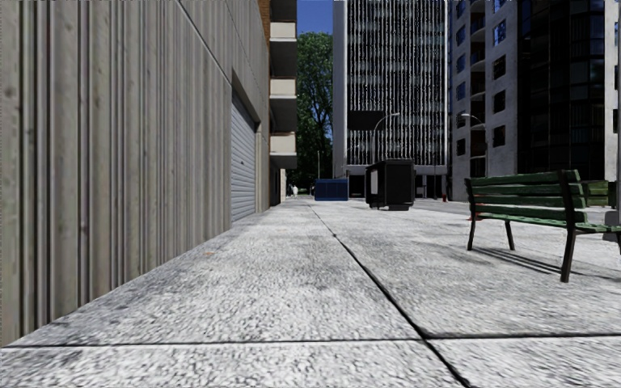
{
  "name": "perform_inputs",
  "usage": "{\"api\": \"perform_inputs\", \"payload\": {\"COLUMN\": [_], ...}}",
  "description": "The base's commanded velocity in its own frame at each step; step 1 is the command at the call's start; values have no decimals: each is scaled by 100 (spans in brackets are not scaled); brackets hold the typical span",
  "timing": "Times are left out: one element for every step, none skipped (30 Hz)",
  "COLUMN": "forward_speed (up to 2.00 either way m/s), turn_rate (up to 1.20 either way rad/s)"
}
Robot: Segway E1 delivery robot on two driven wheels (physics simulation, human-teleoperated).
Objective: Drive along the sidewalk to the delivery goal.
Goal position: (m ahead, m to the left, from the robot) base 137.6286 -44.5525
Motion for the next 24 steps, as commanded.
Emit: {"api": "perform_inputs", "payload": {"forward_speed": [200,200,200,200,200,200,200,200,200,200,200,200,200,200,200,200,200,200,200,200,200,200,200,200], "turn_rate": [-25,-25,-25,-24,-24,-19,-17,-5,-5,0,0,0,0,0,0,0,0,0,0,0,0,0,0,0]}}
